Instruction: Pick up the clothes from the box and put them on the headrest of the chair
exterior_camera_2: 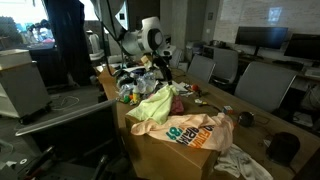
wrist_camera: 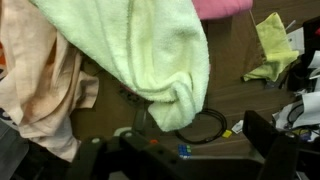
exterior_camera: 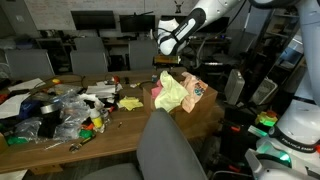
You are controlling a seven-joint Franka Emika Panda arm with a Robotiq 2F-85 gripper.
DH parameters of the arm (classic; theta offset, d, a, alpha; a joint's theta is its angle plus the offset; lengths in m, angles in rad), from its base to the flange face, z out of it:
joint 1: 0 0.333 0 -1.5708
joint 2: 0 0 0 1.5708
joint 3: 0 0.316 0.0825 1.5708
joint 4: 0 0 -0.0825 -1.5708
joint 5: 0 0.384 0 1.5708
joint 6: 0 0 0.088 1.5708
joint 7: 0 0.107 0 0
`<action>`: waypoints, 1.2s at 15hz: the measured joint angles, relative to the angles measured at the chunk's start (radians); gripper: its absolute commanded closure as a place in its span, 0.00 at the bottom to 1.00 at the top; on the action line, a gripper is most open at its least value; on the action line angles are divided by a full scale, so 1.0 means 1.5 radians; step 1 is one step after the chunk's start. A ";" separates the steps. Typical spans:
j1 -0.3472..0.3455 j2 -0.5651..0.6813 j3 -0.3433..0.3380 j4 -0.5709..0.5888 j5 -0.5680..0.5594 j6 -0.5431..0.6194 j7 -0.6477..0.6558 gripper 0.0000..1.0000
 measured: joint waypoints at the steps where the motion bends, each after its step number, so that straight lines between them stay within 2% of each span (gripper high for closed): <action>1: 0.000 0.015 -0.001 0.012 0.003 -0.003 0.003 0.00; 9: -0.009 0.095 -0.021 0.074 0.030 -0.049 0.011 0.00; 10: -0.012 0.100 -0.022 0.079 0.035 -0.053 0.011 0.09; 11: -0.015 0.104 -0.022 0.083 0.040 -0.057 0.011 0.06; 14: -0.022 0.109 -0.022 0.093 0.049 -0.069 0.011 0.07; 15: -0.022 0.110 -0.022 0.095 0.050 -0.074 0.011 0.25; 18: -0.023 0.110 -0.021 0.105 0.060 -0.093 0.010 0.49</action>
